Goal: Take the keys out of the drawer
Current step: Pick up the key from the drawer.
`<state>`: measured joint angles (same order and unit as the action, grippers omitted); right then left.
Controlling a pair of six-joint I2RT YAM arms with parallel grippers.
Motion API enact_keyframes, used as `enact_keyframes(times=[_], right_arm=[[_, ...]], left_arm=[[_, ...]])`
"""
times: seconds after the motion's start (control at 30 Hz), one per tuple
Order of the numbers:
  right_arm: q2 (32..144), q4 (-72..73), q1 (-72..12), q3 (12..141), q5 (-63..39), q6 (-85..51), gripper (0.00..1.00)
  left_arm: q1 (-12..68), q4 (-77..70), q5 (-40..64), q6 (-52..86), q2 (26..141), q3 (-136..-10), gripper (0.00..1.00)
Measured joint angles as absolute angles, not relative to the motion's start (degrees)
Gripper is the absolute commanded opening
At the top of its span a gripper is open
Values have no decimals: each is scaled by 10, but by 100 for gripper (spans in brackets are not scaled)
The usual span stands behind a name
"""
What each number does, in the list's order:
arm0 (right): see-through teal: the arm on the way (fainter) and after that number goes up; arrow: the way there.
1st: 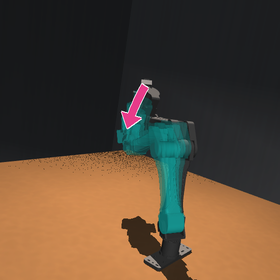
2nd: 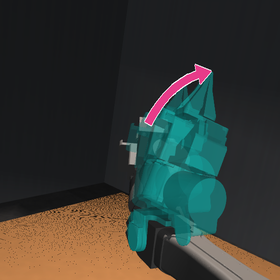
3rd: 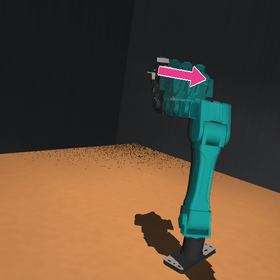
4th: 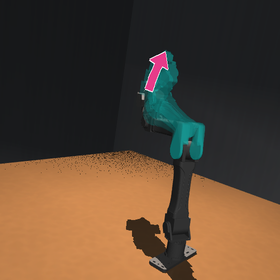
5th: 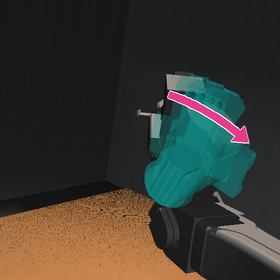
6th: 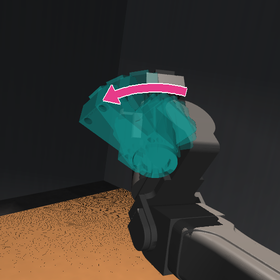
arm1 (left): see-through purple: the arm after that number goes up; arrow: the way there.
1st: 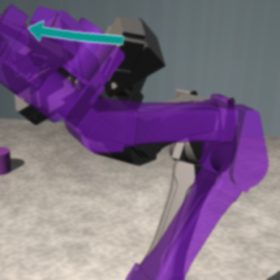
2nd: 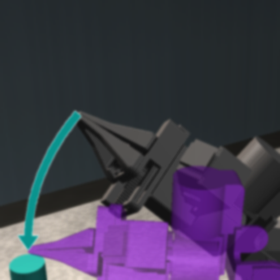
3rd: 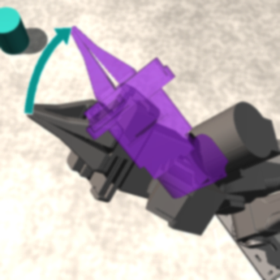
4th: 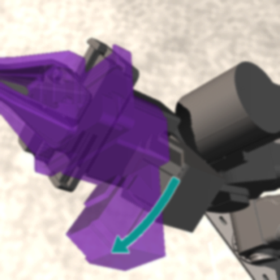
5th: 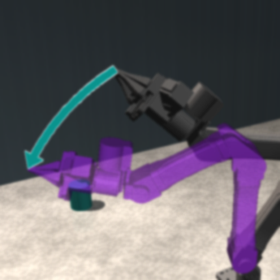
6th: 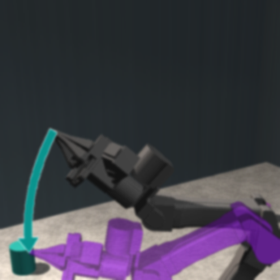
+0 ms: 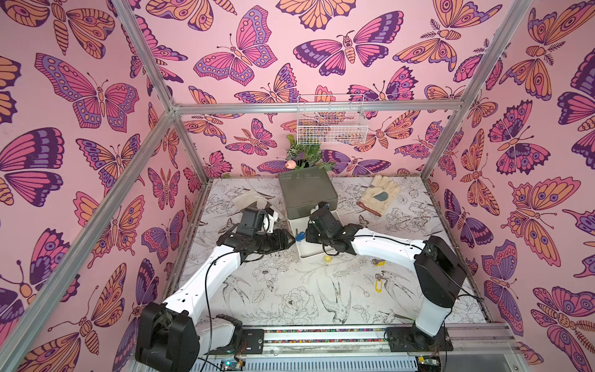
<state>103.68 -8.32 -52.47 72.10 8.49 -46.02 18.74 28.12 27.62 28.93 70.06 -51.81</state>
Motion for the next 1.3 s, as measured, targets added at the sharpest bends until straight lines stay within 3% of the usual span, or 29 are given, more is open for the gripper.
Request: enact_keyframes(times=[0.17, 0.27, 0.37, 0.7, 1.03, 1.17, 1.3], right_arm=[[1041, -100, -525, 732, 86, -459, 29], [1041, -123, -528, 738, 104, -445, 45], [1043, -139, -537, 737, 130, -426, 52], [1062, -63, -564, 714, 206, -329, 53], [1073, -55, -569, 713, 255, -293, 45], [1081, -80, -572, 733, 262, -284, 23], [1094, -97, -583, 756, 242, -274, 12]], left_arm=[[187, 285, 276, 287, 701, -518, 66], [187, 285, 276, 287, 701, -518, 66], [187, 285, 276, 287, 701, -518, 66], [184, 286, 282, 287, 702, -498, 66], [181, 286, 288, 288, 705, -490, 66], [175, 286, 289, 288, 705, -489, 66], [170, 286, 289, 288, 705, -489, 66]])
